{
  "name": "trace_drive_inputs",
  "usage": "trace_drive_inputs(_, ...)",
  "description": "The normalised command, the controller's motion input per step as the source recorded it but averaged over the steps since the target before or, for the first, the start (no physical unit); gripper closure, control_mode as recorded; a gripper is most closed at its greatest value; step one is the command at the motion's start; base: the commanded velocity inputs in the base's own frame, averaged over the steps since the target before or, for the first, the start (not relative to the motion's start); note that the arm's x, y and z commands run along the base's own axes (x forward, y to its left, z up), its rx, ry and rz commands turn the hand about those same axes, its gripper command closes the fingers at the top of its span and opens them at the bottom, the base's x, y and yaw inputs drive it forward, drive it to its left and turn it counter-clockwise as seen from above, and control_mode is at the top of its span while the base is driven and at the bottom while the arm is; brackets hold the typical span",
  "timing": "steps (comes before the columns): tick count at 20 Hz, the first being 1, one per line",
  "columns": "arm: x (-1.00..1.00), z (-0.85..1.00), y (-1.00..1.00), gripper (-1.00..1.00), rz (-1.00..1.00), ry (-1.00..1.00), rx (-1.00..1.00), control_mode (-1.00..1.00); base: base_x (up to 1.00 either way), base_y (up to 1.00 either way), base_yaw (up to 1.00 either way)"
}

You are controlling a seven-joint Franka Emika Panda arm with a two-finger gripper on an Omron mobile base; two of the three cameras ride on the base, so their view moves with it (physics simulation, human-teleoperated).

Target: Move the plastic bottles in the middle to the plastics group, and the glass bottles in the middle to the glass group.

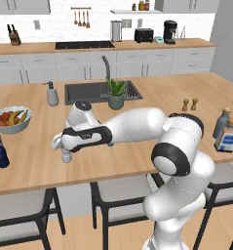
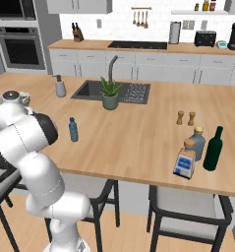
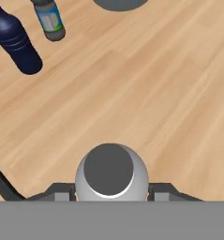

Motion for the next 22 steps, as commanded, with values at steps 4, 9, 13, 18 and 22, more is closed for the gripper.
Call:
trace_drive_inputs(4, 0.00, 0.00, 0.42, 1.00, 0.11, 0.00, 0.00, -1.00, 0.00, 0.00, 0.00)
trace_drive_inputs(9, 0.03, 0.00, 0.45, 1.00, 0.09, 0.00, 0.00, -1.00, 0.00, 0.00, 0.00)
trace_drive_inputs(13, 0.12, 0.00, 0.54, 1.00, 0.08, 0.00, 0.00, -1.00, 0.00, 0.00, 0.00)
trace_drive_inputs(18, 0.12, 0.00, 0.57, 1.00, 0.06, -0.01, 0.00, -1.00, 0.00, 0.00, 0.00)
trace_drive_inputs(22, 0.01, 0.00, 0.43, 1.00, 0.06, 0.00, 0.00, -1.00, 0.00, 0.00, 0.00)
